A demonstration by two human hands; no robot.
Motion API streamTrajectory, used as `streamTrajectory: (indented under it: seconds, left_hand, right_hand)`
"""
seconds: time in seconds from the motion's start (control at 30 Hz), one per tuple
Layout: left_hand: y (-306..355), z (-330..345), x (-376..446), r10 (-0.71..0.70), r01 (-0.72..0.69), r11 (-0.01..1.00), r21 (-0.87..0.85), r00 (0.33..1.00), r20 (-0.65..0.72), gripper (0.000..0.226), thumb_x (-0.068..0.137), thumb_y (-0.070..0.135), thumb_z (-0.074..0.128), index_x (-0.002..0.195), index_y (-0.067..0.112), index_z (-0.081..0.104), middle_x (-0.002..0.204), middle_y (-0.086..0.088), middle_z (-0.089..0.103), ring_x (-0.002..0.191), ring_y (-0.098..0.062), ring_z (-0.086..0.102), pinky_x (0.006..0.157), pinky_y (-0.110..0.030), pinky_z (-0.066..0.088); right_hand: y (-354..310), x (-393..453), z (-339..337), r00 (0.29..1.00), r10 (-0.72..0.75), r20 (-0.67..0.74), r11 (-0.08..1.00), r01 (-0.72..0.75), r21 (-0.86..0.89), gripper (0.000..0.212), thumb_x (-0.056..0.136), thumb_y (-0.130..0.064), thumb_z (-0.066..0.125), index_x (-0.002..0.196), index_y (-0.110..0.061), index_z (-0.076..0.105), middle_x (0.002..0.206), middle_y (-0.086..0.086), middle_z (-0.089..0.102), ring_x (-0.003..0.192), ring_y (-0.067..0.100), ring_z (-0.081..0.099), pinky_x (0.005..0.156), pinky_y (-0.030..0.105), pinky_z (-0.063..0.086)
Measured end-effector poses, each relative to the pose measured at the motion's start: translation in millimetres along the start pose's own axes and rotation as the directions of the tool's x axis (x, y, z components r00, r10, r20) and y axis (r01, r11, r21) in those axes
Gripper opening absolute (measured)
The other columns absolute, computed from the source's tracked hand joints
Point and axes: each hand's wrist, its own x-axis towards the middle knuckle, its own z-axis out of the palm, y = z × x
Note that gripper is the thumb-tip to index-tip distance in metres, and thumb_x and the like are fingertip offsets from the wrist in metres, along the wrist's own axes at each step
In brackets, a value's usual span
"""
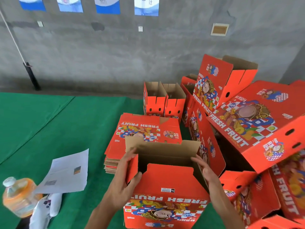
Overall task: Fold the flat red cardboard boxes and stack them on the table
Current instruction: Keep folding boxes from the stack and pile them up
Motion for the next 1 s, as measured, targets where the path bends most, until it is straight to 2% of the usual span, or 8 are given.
streamTrajectory:
  seconds: [0.17,0.27,0.4,0.57,0.73,0.83,0.87,1.0]
  left_hand:
    - [1.0,-11.7,-0.6,-0.132,0.133,0.991,-0.012,0.990,0.044,0.069,0.100,0.060,0.056,0.150,0.019,0.033,0.163,0.011,0.037,0.151,-0.012,0.034,0.113,-0.036,0.035]
    - [7.4,-13.8,-2.0,-0.173,0.179,0.976,-0.120,0.983,0.063,0.063,0.099,0.060,0.056,0.147,0.024,0.039,0.160,0.009,0.039,0.144,-0.010,0.042,0.101,-0.026,0.047]
    - [10.6,-16.0,-2.5,-0.158,0.166,0.983,-0.083,0.983,0.096,0.064,0.090,0.049,0.071,0.144,0.026,0.045,0.160,0.015,0.038,0.139,-0.010,0.049,0.100,-0.035,0.051]
    - [-9.5,-18.7,-10.8,-0.116,0.086,0.928,-0.362,0.991,-0.060,0.037,0.093,0.015,0.064,0.126,0.004,0.048,0.155,0.000,0.049,0.137,-0.020,0.054,0.097,-0.026,0.054]
    - [-18.1,-10.9,-5.0,-0.329,0.063,0.719,-0.692,0.908,-0.259,0.031,0.080,0.010,0.040,0.104,-0.009,0.047,0.142,-0.013,0.060,0.128,-0.028,0.059,0.106,-0.044,0.044]
    - [-24.5,-26.8,-1.3,-0.398,0.363,0.825,-0.434,0.917,0.011,0.033,0.099,0.011,0.059,0.122,-0.012,0.056,0.116,-0.001,0.075,0.088,-0.005,0.070,0.092,-0.034,0.050]
    - [-22.2,-33.5,-4.5,-0.430,0.426,0.852,-0.303,0.901,0.058,0.029,0.100,0.012,0.064,0.123,-0.005,0.061,0.123,-0.004,0.073,0.088,-0.007,0.069,0.097,-0.034,0.049]
    - [5.8,-44.6,-11.9,-0.033,0.005,0.990,0.144,0.981,0.190,0.037,0.095,0.033,0.070,0.126,0.015,0.056,0.138,0.001,0.057,0.137,-0.020,0.049,0.109,-0.028,0.039]
  right_hand:
    - [71.5,-105.5,-50.2,0.995,0.101,-0.022,0.987,-0.103,-0.126,0.069,0.014,-0.104,0.064,0.046,-0.044,0.072,0.100,-0.027,0.072,0.094,-0.018,0.059,0.100,0.014,0.035]
    - [77.4,-113.3,-70.6,0.980,0.061,0.187,0.985,-0.029,-0.170,0.042,0.104,-0.042,0.058,0.071,-0.018,0.068,0.142,0.028,0.051,0.118,0.017,0.054,0.094,0.017,0.035]
    - [88.5,-107.4,-89.4,1.000,0.014,0.025,0.975,-0.008,-0.220,0.020,0.104,-0.002,0.054,0.107,0.001,0.074,0.130,0.013,0.068,0.116,0.001,0.065,0.097,0.013,0.045]
    - [78.2,-106.9,-96.5,0.985,0.039,0.167,0.988,-0.062,0.139,0.069,0.026,-0.071,0.097,0.089,-0.048,0.081,0.100,-0.014,0.079,0.099,0.001,0.072,0.100,0.026,0.052]
    - [54.6,-107.1,-82.5,0.969,0.243,0.043,0.970,-0.243,-0.006,0.070,0.102,0.004,0.012,0.077,0.006,0.077,0.083,0.003,0.077,0.075,0.013,0.069,0.089,0.034,0.048]
    - [42.7,-89.6,-75.7,0.921,0.376,0.106,0.919,-0.385,0.082,0.053,0.065,-0.026,0.036,0.071,0.013,0.072,0.097,0.009,0.079,0.083,0.018,0.073,0.084,0.033,0.048]
    - [38.7,-87.9,-74.8,0.887,0.411,0.208,0.902,-0.429,0.047,0.066,0.067,0.046,0.024,0.082,0.004,0.072,0.124,0.024,0.070,0.110,0.029,0.068,0.097,0.039,0.046]
    - [71.3,-88.9,-94.4,0.845,0.450,0.289,0.886,-0.383,-0.261,0.059,0.099,0.026,0.029,0.078,-0.016,0.066,0.153,0.031,0.044,0.145,0.041,0.038,0.117,0.038,0.027]
